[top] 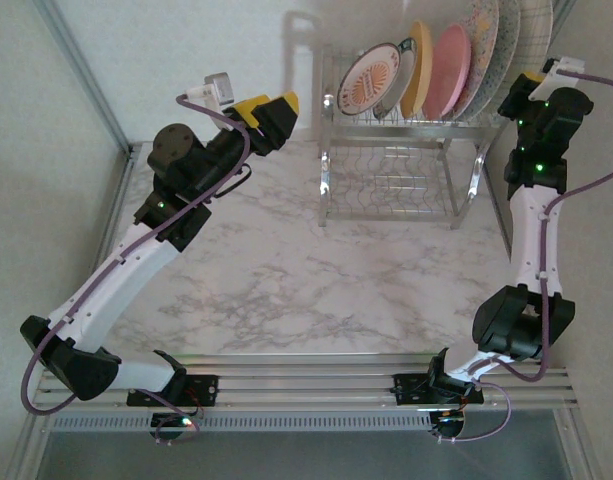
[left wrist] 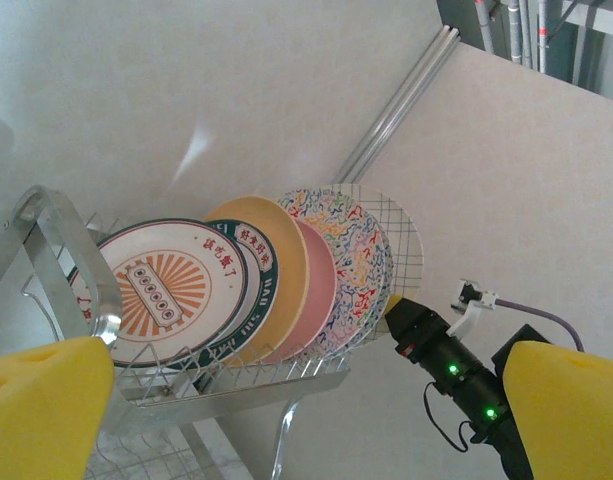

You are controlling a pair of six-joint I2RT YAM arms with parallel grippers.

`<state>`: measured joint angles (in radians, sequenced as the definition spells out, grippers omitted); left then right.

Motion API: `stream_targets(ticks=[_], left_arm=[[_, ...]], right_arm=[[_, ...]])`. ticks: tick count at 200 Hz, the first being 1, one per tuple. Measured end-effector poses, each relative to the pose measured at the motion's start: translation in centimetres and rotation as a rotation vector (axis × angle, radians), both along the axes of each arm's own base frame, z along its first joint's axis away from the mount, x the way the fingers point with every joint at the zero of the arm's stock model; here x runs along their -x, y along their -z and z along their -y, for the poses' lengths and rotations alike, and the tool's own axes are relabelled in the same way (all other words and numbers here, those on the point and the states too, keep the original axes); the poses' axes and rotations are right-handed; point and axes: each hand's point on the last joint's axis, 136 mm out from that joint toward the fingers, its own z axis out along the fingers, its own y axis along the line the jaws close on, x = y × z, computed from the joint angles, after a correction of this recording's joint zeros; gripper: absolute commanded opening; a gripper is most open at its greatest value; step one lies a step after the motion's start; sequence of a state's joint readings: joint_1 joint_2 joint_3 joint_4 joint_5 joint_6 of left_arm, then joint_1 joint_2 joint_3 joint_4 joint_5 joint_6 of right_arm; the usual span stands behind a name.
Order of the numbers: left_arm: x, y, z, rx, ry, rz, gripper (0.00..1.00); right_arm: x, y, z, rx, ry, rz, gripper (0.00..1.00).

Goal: Unload the plates from the dish rack

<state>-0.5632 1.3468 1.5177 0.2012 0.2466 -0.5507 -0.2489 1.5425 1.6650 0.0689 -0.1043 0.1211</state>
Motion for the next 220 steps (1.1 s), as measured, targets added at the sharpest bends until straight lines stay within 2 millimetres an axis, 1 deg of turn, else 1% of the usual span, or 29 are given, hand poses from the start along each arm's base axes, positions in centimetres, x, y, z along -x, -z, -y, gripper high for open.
stream_targets(ticks=[63, 115, 158, 190, 220], left_arm=[[0.3, -0.3, 0.0, 0.005, 0.005, 0.004, 1.00], [0.4, -0.3, 0.1, 0.006, 0.006, 0.004, 0.99], [0.4, -0.3, 0.1, 0.006, 0.006, 0.004, 0.99], [0.5, -0.3, 0.2, 0.006, 0.012, 0.004, 1.00], [0.6, -0.3, 0.4, 0.006, 0.018, 0.005, 0.99]], right_arm=[[0.9, -1.1, 0.2, 0.000, 0.025, 0.012, 0.00], [2.8, -3.2, 1.1, 0.025, 0.108, 0.038, 0.00], [4.1, -4.6, 1.1, 0.057, 0.143, 0.057, 0.00], [5.5, -5.7, 1.1, 0.078, 0.179, 0.072, 0.00], [7.6, -7.2, 1.4, 0.095, 0.230, 0.098, 0.00]])
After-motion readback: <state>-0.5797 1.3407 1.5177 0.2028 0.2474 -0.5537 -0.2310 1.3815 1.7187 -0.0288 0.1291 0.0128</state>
